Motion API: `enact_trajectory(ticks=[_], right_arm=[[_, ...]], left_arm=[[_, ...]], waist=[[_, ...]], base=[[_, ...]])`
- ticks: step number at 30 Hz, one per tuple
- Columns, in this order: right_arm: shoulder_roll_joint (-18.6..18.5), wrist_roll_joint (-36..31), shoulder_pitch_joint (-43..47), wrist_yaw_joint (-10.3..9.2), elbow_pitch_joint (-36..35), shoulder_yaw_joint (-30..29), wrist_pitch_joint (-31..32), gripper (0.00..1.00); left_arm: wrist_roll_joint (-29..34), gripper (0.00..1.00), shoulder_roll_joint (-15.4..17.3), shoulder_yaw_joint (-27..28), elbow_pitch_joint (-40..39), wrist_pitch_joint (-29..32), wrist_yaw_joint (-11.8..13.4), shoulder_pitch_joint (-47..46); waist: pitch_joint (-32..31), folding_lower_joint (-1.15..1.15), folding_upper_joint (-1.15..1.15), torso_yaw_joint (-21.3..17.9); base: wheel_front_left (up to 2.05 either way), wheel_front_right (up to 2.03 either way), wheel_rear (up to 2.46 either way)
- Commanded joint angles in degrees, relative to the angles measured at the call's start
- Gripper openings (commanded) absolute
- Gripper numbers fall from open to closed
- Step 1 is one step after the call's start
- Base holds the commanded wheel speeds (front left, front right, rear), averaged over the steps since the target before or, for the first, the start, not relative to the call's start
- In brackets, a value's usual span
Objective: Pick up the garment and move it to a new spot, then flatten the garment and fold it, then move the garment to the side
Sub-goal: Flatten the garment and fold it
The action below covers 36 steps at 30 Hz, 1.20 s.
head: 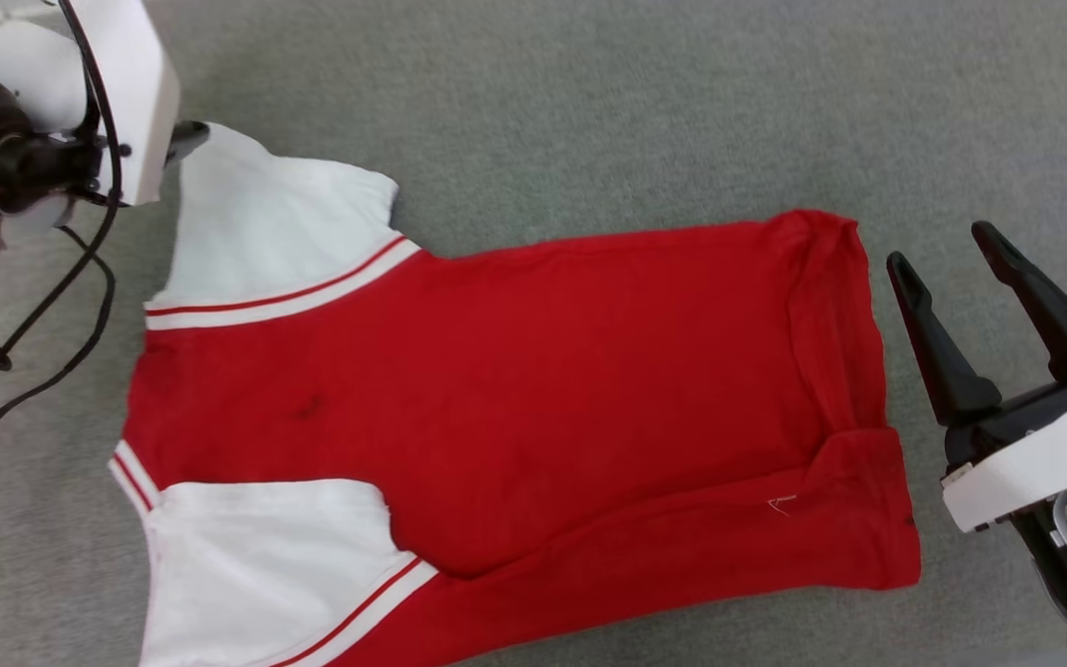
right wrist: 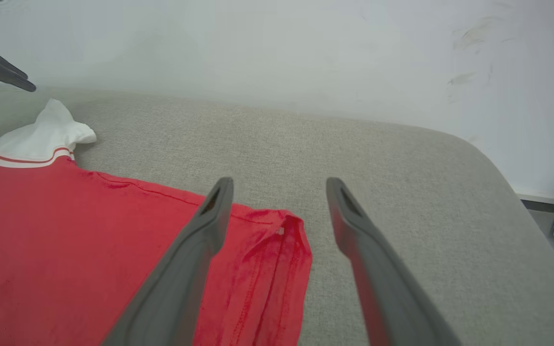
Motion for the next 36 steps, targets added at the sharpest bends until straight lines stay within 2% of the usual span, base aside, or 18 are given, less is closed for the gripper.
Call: enact_trajectory(ticks=[1, 9, 10, 11, 17, 22, 26, 31, 36], right_arm=[[0.6, -0.2, -1.2, -0.04, -0.3, 0.2, -0.3, 1.0], [0.9, -0.8, -2.3, -0.04, 1.1, 0.4, -0.9, 1.0], [0.8, -0.7, -2.4, -0.04, 1.3, 0.3, -0.9, 1.0], [0.8, -0.7, -2.8, -0.04, 1.4, 0.1, -0.9, 1.0], [-0.1, -1.1, -4.1, -0.03, 1.0, -0.6, -0.2, 1.0], [-4.0, -0.5, -7.9, -0.03, 0.4, -0.1, 3.9, 1.0], [-10.9, 3.6, -13.3, -0.04, 1.6, 4.5, 14.1, 1.0], [-18.8, 11.9, -22.2, -0.04, 6.1, 12.6, 28.8, 1.0], [-22.5, 18.9, -30.0, -0.04, 11.7, 20.4, 41.7, 1.0]], left_arm=[[0.4, 1.0, -0.4, -0.6, 1.2, 1.3, 0.0, -0.8], [-0.4, 1.0, -0.5, -3.7, 3.8, 6.7, -1.5, 1.9], [-0.6, 0.68, -0.4, -4.0, 3.9, 7.2, -1.6, 2.2], [-0.5, 0.0, -0.3, -4.2, 3.8, 7.3, -1.6, 2.4], [-0.3, 0.0, -0.4, -4.0, 3.6, 4.8, -2.1, 2.6], [0.4, 0.0, -0.5, -4.2, 1.7, 2.1, -2.7, 1.7], [1.0, 0.0, -0.8, -5.4, -0.6, 0.4, -2.9, 2.0], [1.4, 0.0, -1.0, -6.2, -3.7, -1.4, -3.0, 1.8], [1.9, 0.0, -1.5, -6.9, -6.1, -2.8, -3.0, 0.7]], waist=[[2.9, -0.01, 0.0, -2.1], [5.2, -0.01, 0.0, -2.9], [5.2, -0.01, 0.0, -2.9], [5.2, -0.01, 0.0, -2.8], [4.1, -0.01, 0.0, -2.1], [1.9, -0.01, 0.0, -0.8], [0.3, -0.01, 0.0, 0.5], [-0.4, -0.01, 0.0, 2.1], [0.1, -0.01, 0.0, 3.9]], base=[[0.0, 0.0, 0.0], [0.0, 0.0, 0.0], [0.0, 0.0, 0.0], [0.0, 0.0, 0.0], [0.0, 0.0, 0.0], [0.0, 0.0, 0.0], [0.0, 0.0, 0.0], [0.0, 0.0, 0.0], [0.0, 0.0, 0.0]])
